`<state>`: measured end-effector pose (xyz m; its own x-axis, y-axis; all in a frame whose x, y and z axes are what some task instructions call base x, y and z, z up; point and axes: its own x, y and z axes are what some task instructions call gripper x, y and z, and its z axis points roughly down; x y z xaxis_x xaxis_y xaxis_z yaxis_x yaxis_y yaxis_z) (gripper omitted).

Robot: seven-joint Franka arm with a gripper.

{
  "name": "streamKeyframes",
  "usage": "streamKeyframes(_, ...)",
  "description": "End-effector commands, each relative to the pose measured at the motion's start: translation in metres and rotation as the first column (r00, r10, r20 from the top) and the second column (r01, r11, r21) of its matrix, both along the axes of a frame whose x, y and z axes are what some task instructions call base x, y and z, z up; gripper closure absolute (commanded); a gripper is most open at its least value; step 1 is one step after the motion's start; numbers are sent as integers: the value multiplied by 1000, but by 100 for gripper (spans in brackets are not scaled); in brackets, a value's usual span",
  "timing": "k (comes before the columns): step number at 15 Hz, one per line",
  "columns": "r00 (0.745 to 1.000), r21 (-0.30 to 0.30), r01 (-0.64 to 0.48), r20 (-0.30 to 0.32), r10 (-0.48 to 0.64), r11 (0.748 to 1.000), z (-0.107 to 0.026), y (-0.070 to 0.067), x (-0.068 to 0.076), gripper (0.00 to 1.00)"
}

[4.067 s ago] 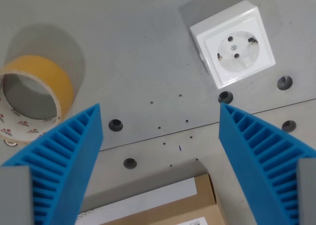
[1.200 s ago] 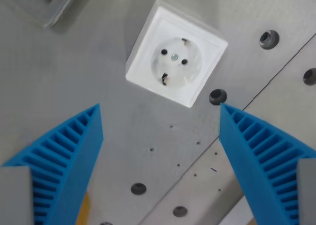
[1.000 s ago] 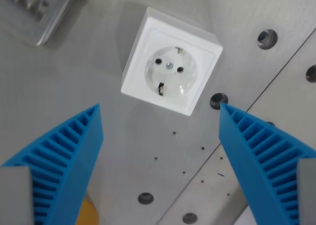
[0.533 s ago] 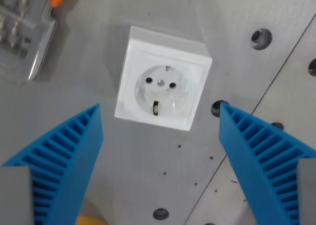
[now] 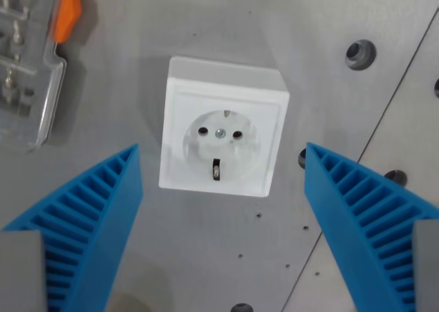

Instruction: Move above the white socket

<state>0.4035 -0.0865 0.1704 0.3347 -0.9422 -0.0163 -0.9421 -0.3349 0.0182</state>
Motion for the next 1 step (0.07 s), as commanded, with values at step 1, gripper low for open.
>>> streamKeyframes(1, 993, -81, 93, 77, -87, 992, -4, -2, -5, 0)
